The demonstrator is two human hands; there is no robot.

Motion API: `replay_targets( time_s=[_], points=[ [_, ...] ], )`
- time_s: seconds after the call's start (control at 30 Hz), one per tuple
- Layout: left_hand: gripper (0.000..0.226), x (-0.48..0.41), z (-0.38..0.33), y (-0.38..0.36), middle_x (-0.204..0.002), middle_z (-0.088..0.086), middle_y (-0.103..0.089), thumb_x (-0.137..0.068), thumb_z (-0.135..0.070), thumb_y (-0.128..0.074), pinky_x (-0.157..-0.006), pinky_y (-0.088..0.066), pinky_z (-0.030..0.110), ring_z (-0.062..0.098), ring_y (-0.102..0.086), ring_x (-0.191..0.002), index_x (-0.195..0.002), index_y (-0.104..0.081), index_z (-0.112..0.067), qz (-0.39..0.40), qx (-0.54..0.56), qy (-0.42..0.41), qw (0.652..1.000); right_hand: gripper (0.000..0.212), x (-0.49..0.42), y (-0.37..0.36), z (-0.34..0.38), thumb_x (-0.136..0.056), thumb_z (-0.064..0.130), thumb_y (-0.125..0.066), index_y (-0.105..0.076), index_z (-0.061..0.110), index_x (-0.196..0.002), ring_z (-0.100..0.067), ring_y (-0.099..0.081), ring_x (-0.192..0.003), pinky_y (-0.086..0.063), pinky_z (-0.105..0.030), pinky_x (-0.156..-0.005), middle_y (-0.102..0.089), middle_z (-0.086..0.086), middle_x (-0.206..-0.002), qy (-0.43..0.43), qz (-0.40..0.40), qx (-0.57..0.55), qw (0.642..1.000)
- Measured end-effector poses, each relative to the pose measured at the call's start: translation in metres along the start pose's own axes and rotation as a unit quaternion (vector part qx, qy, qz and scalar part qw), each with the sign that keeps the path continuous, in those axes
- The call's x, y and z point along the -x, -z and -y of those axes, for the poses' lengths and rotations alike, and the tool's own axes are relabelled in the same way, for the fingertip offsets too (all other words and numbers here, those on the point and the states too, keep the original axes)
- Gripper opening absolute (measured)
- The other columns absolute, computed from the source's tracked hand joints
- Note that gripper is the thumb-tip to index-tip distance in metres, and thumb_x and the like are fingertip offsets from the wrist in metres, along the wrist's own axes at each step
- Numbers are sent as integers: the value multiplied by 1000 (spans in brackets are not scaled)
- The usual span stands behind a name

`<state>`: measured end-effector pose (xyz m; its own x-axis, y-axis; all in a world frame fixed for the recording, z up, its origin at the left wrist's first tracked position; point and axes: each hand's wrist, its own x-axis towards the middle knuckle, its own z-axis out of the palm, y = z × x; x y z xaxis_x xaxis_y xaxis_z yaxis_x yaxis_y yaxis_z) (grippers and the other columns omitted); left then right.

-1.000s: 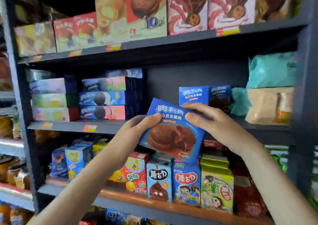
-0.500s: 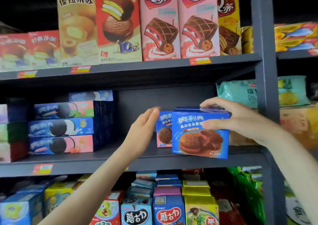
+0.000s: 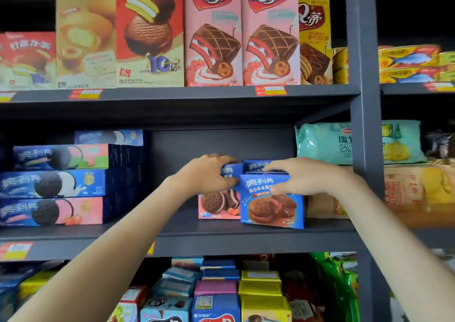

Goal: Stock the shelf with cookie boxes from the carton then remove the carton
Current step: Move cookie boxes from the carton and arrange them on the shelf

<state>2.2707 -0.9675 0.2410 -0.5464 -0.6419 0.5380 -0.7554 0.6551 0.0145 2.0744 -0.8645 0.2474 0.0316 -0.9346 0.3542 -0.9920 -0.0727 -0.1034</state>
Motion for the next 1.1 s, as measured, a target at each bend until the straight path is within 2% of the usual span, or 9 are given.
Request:
replay_targets(
  time_s=[0.17, 0.3, 0.43, 0.5, 0.63, 0.87, 0.93, 1.0, 1.1],
  points=[
    [53, 7, 13, 10, -121, -4, -55, -81, -54, -62, -100, -41, 31, 15, -51, -114, -130, -51, -37, -13, 31, -15, 999, 72, -14, 0, 2, -80, 53, -66, -31, 42, -143, -14, -49, -121, -41, -26, -97, -44, 11, -142, -3, 49, 3, 999],
    [42, 5, 20, 19, -102, -9, -54, -81, -50, -66, -92, -43, 23, 7, -50, -105, -120, -61, -36, -11, 80, -20, 997, 87, -27, -3, 6, -71, 63, -68, -26, 44, -144, -13, -53, -114, -44, -27, -95, -48, 12, -138, -26, 70, -4, 997],
    [36, 1, 29, 28, -99, -11, -55, -82, -45, -67, -89, -41, 20, 7, -53, -103, -117, -64, -37, 26, 126, -44, 991, 80, -29, 5, 4, -67, 61, -73, -36, 47, -136, -13, -49, -121, -41, -32, -102, -44, 13, -139, -38, 77, 10, 996],
    [36, 2, 32, 30, -99, -17, -60, -78, -44, -71, -91, -46, 21, 6, -60, -99, -113, -67, -36, 56, 190, -59, 978, 73, -22, 11, 3, -67, 56, -77, -42, 46, -131, -11, -55, -112, -46, -29, -95, -49, 13, -131, -43, 82, -10, 996],
    [34, 5, 34, 26, -105, -4, -72, -74, -35, -74, -88, -54, 30, 13, -70, -95, -108, -70, -33, 108, 361, -82, 923, 67, -5, 16, 2, -68, 48, -79, -44, 48, -125, 3, -56, -96, -46, -17, -73, -48, 19, -120, -49, 82, -44, 994],
    [32, 6, 36, 21, -104, 1, -73, -80, -26, -73, -86, -56, 32, 15, -70, -90, -112, -67, -27, 104, 391, -88, 910, 71, 8, 16, -1, -67, 50, -80, -43, 51, -127, -3, -59, -104, -50, -23, -85, -47, 21, -126, -54, 75, -74, 993],
    [35, 6, 39, 21, -103, -3, -73, -77, -34, -76, -87, -55, 31, 11, -70, -89, -110, -66, -29, 89, 375, -84, 919, 73, 8, 16, -1, -67, 50, -79, -41, 50, -129, -5, -56, -111, -48, -27, -93, -44, 20, -132, -53, 74, -68, 994],
    [47, 5, 45, 21, -103, -11, -72, -65, -53, -74, -91, -53, 31, 6, -69, -91, -107, -64, -36, 75, 334, -72, 937, 74, 10, 16, -3, -66, 53, -78, -40, 51, -130, -6, -50, -119, -44, -29, -99, -40, 21, -136, -49, 73, -56, 994],
    [67, 2, 56, 20, -107, -17, -68, -50, -71, -65, -98, -48, 30, 2, -65, -98, -108, -61, -39, 68, 285, -40, 955, 72, 12, 16, -5, -67, 53, -77, -41, 50, -130, -5, -43, -120, -39, -23, -96, -39, 19, -135, -36, 62, -38, 997]
  ],
)
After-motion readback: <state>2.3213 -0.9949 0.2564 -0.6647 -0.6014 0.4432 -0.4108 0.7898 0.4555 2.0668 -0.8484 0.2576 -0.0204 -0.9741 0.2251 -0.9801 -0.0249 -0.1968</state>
